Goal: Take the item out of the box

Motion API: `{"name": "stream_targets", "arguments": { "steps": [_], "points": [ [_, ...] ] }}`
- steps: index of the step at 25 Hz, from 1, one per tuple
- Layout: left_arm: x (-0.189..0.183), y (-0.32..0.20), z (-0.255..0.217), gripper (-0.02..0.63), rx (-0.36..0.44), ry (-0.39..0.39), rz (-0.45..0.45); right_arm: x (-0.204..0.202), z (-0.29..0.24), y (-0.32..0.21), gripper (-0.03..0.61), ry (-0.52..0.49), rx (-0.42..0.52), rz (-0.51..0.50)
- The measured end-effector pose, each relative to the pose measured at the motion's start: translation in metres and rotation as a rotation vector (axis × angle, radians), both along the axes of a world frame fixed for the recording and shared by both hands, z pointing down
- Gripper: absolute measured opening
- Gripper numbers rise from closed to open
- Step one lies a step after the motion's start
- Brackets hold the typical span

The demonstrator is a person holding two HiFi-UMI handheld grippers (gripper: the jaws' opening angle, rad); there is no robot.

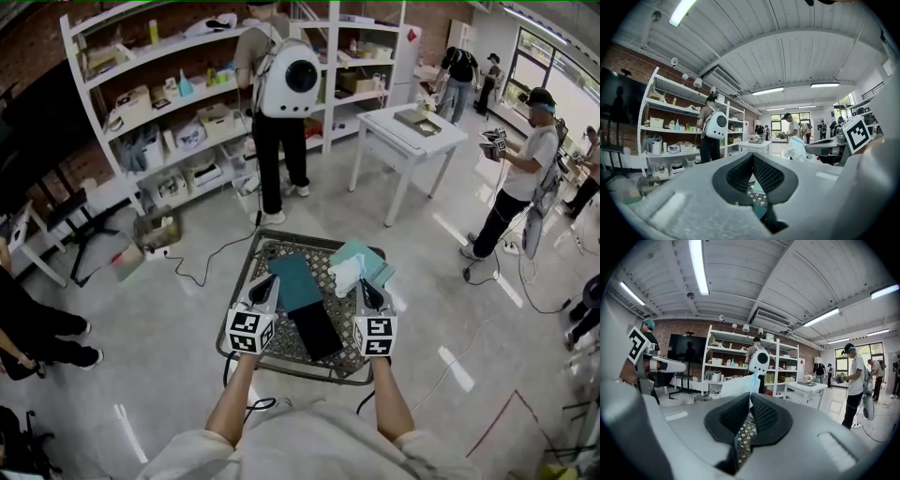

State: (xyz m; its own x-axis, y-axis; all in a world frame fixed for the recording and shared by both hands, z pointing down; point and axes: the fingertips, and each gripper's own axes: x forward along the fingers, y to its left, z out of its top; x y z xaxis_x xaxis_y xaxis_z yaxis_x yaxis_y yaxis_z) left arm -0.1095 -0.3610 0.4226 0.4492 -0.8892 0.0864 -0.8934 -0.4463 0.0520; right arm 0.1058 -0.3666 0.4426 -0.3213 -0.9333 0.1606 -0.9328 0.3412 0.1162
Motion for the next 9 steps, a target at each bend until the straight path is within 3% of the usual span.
{"name": "stream_targets", "arguments": {
  "steps": [9],
  "points": [
    [0.003,0.007,0.017,0.005,0.007,0.0,0.001,0.002,0.018,0.009,0.009,0.006,0.007,-0.001]
  ]
}}
